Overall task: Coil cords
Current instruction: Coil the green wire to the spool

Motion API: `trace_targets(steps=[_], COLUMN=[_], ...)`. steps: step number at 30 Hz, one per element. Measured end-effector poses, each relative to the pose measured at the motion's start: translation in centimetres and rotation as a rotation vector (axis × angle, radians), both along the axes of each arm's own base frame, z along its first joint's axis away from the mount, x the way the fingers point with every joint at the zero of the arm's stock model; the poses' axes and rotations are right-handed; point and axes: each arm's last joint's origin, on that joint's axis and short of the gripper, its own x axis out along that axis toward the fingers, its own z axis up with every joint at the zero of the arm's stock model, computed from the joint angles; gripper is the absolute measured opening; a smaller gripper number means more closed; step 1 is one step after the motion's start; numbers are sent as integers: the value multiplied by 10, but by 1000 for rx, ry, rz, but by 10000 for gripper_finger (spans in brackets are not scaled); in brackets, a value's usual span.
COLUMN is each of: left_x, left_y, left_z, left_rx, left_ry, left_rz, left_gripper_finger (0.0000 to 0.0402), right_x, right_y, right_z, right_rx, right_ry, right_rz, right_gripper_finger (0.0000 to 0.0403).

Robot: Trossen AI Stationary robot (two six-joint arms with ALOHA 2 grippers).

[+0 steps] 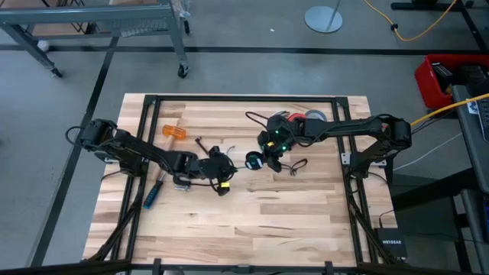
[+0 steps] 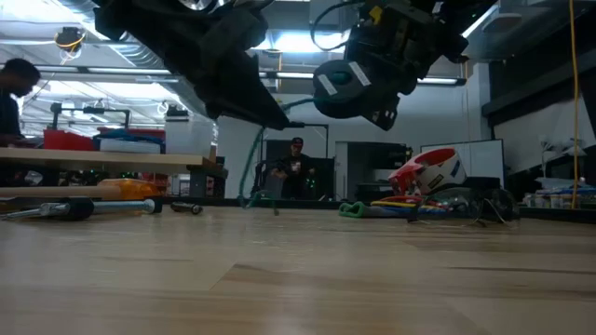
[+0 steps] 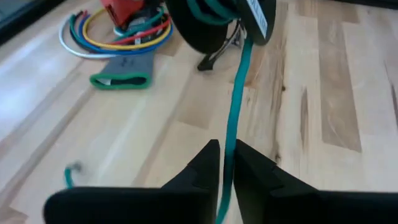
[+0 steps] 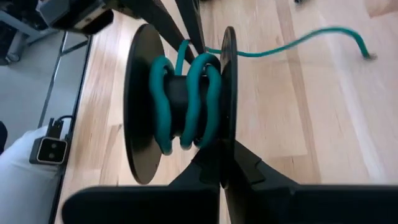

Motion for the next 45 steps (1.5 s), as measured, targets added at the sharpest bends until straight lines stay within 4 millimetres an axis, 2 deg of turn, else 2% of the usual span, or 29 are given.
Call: trace_targets(steps=[5,17,26,34,42,45], left_x=[-1,-2,13,16,17,18], left_y=[-1,-1,-6,-6,-9,-15], left_z=[-1,-7,-36,-61,-60,-58], left_rx=[-19,-56,-41,-25,-7,27], left_ry=[7,47,64,143,134,110], left_rz=[9,36,24,29,4,-58], left_gripper_finger=[51,54,54,54,54,54], right_x=[-1,-1,1,1,1,1], right_y=[0,2,1,1,1,1], right_z=[-1,0,1,2,2,2], right_rx=[2,46,43,42,42,42], right_ry=[16,1,-15,-26,-26,-27], right_rz=[0,38,37,38,38,38], right_gripper_finger=[3,3,3,3,3,3])
